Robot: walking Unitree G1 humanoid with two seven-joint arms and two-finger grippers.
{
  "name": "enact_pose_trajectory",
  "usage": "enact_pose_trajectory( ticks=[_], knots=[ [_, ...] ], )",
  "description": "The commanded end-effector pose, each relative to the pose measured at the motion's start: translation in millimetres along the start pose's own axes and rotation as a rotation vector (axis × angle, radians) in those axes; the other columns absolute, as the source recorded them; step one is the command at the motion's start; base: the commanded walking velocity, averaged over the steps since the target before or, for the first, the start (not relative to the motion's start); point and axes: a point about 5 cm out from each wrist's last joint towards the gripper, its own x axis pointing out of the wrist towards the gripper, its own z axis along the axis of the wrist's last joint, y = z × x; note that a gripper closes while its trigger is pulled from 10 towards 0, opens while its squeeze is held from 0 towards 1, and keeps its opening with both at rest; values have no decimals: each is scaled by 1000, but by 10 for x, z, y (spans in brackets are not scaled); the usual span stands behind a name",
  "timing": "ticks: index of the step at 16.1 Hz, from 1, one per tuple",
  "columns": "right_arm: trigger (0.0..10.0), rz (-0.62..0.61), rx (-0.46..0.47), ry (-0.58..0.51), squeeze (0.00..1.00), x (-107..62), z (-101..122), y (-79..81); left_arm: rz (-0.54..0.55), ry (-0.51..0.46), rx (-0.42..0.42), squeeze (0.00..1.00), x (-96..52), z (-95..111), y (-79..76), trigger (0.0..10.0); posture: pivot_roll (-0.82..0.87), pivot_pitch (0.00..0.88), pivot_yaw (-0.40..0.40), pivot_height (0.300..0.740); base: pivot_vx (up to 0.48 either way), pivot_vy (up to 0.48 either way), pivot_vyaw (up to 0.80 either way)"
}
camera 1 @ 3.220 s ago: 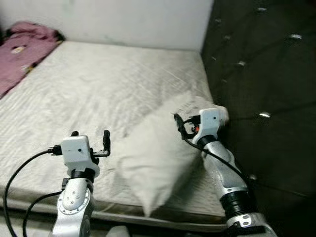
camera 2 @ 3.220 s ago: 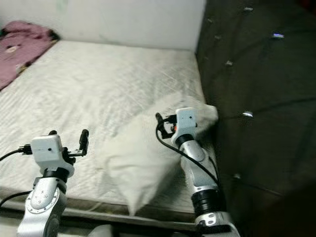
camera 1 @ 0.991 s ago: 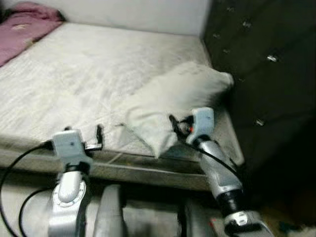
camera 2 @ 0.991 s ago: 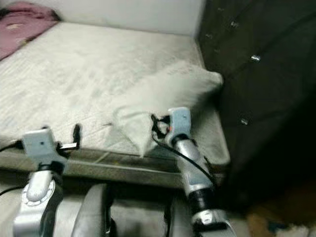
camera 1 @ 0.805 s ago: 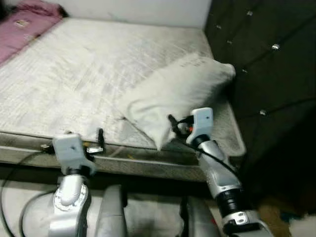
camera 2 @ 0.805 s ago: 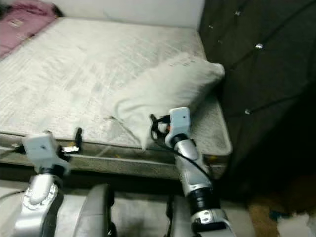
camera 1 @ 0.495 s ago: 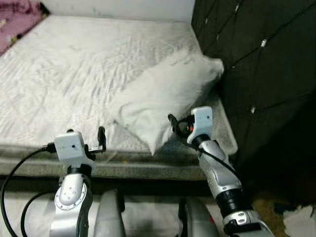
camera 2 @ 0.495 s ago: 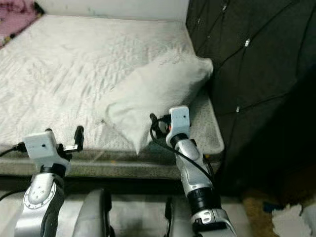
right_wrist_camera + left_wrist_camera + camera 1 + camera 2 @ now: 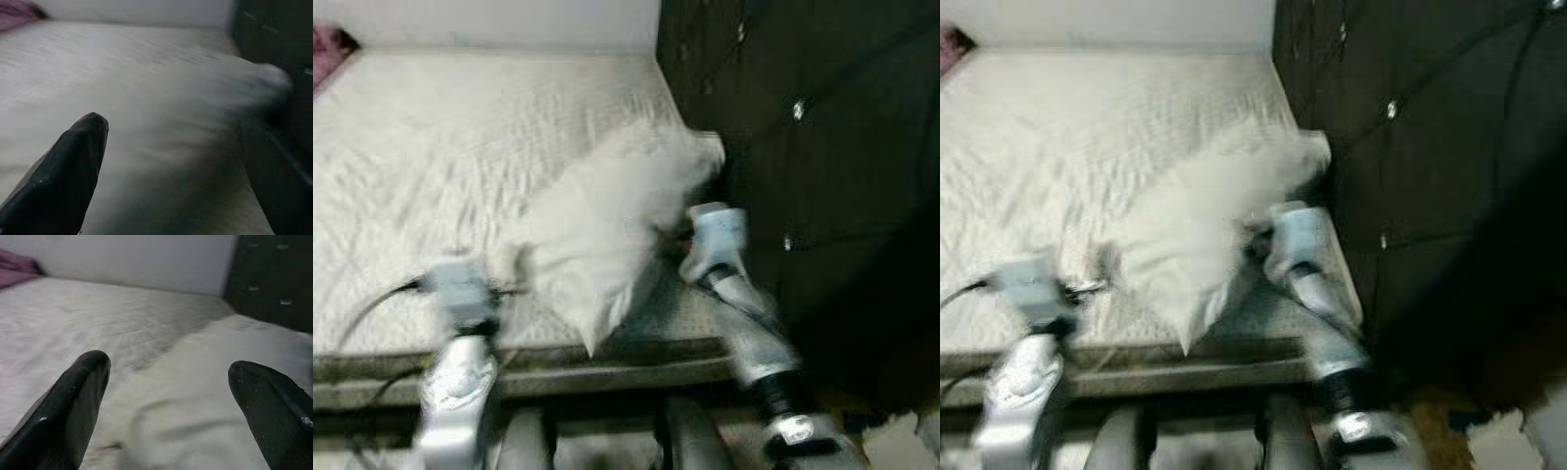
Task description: Clean up the room
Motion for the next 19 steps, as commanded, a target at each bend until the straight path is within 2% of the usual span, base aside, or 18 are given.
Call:
enact_pose_trajectory(
  ticks=[1,5,7,11,13,16,19],
  knots=[
    [10000,47,10,-16,0,52,52,171,41,18,24,0,-20,-20,136,10000,-27,0,-30,621,0,0,0],
    [10000,48,8,-14,0,49,47,162,37,20,19,0,-19,-27,122,10000,-26,0,-33,621,0,0,0],
    [10000,56,5,-9,0,40,40,160,61,58,20,0,-21,-75,132,10000,-27,0,-37,621,0,0,0],
    [10000,121,-10,25,0,30,25,216,124,101,13,0,-46,-122,187,10000,-18,0,-40,591,0,0,0],
    [10000,253,-31,137,0,60,-69,314,179,109,32,0,-102,-107,244,10000,-1,0,-42,571,0,0,0],
    [10000,394,-107,211,0,64,-116,373,221,115,53,0,-194,-83,316,10000,12,0,-44,571,0,0,0],
    [10000,482,-138,246,0,107,-43,395,278,115,68,0,-345,-51,423,10000,49,0,-43,571,0,0,0]
  ],
)
